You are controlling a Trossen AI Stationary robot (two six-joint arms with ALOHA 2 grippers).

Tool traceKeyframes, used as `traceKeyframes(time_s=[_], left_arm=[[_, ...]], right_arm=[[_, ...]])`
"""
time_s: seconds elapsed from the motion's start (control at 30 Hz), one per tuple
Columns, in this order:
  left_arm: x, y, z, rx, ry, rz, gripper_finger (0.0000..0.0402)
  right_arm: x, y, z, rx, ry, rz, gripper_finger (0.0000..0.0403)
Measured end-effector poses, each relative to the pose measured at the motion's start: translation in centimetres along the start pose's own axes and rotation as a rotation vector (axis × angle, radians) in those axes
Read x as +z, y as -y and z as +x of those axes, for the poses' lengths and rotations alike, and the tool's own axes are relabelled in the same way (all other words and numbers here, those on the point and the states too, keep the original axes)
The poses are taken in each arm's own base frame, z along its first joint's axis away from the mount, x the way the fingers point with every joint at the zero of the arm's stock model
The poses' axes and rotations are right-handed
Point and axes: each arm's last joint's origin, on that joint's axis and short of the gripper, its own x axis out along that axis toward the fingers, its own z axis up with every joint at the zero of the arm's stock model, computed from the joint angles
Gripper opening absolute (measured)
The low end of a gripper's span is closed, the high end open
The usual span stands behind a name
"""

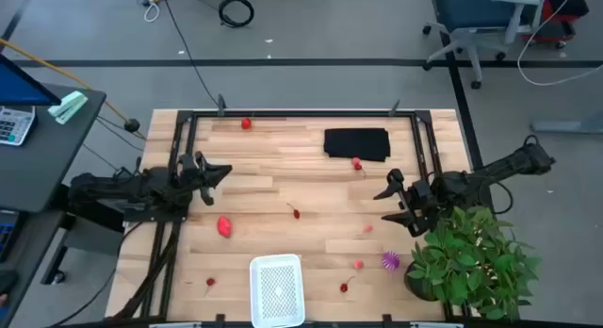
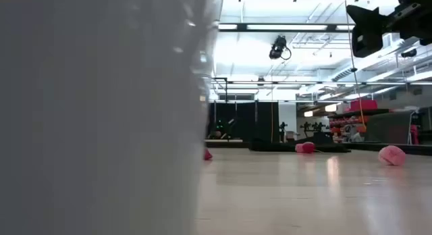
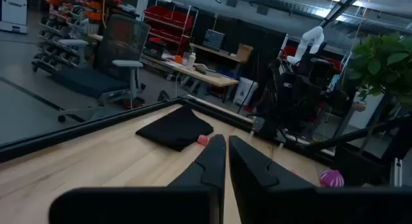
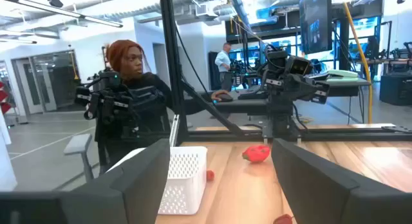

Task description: Pick and placing Produce into tupperware

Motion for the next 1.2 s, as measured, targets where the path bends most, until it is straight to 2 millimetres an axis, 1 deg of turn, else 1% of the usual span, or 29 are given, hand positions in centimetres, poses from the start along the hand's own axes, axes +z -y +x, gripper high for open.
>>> traceKeyframes(time_s=[0.23, 0.57, 0.87, 1.2], left_arm=[[0.0, 0.0, 0.0, 0.0, 0.0, 0.0, 0.0036], [0.0, 0.0, 0.0, 0.0, 0.0, 0.0, 0.0025], [0.0, 0.0, 0.0, -0.001, 0.0, 0.0, 0.0036], [0.0, 0.0, 0.0, -0.001, 0.0, 0.0, 0.0023]], right_arm=[[0.0, 0.0, 0.0, 0.0, 0.0, 0.0, 0.0281], [0.0, 0.0, 0.0, 0.0, 0.0, 0.0, 0.0281], [0.0, 0.0, 0.0, 0.0, 0.0, 0.0, 0.0281], [0.0, 0.0, 0.0, 0.0, 0.0, 0.0, 0.0281]])
